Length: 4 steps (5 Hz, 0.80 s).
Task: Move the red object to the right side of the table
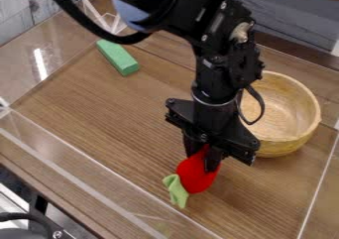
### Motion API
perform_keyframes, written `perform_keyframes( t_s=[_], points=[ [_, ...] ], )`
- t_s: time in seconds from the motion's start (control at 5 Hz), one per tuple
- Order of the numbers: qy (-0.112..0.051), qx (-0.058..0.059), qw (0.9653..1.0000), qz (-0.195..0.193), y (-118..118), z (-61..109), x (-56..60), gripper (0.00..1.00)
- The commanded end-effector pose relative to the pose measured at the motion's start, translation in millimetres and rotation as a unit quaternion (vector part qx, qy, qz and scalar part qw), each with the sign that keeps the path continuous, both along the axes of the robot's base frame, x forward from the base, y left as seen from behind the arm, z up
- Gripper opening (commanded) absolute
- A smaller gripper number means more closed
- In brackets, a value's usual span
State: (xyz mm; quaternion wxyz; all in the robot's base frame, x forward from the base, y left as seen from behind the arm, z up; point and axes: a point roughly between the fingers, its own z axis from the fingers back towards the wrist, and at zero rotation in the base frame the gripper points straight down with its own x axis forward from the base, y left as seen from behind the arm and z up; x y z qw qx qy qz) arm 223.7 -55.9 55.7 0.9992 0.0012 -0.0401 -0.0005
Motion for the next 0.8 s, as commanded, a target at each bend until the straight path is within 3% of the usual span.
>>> perform_keyframes(
  t_s=[0.0, 0.6],
  points=[
    [-0.021, -0.010, 0.9997, -0.001, -0.6, 13.4, 8.7, 1.00],
    [-0.016, -0.015, 0.9994, 0.027, -3.9, 1.7, 3.1, 1.00]
  ],
)
